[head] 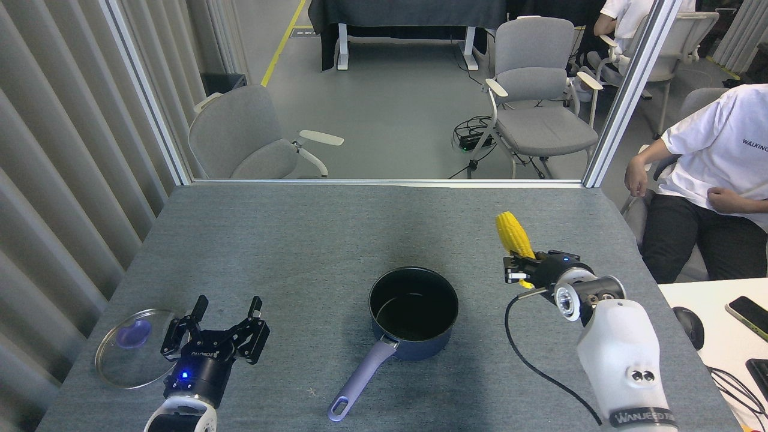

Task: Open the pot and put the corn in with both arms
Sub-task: 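Lower the corn cob into the saucepan and open the right gripper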

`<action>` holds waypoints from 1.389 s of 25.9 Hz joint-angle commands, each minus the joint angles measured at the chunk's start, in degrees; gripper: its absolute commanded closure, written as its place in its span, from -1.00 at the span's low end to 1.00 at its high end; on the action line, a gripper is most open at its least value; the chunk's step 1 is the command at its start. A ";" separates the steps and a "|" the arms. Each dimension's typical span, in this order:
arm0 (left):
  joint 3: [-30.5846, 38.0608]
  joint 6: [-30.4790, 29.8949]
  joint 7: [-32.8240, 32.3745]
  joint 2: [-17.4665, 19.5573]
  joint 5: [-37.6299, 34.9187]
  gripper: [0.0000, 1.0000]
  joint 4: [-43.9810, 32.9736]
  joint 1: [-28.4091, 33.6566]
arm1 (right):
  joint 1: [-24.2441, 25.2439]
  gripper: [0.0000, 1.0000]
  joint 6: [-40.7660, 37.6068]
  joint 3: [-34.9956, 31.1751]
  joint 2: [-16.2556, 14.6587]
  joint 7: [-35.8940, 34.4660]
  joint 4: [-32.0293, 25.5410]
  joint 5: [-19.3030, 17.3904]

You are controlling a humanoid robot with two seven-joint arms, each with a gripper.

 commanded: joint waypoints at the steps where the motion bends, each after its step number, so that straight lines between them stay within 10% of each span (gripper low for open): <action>1: 0.00 0.29 0.07 -0.08 0.06 -0.97 0.29 0.02 | 0.68 0.98 1.02 2.64 5.22 3.13 -3.60 1.42; 26: 2.11 0.03 0.16 0.27 0.06 -0.97 1.26 0.20 | 3.58 0.94 11.92 15.73 11.28 5.77 -2.46 4.50; 36: 2.19 0.03 0.16 0.27 0.06 -0.97 1.00 0.20 | 4.81 0.56 11.92 15.73 11.19 5.77 -2.37 4.59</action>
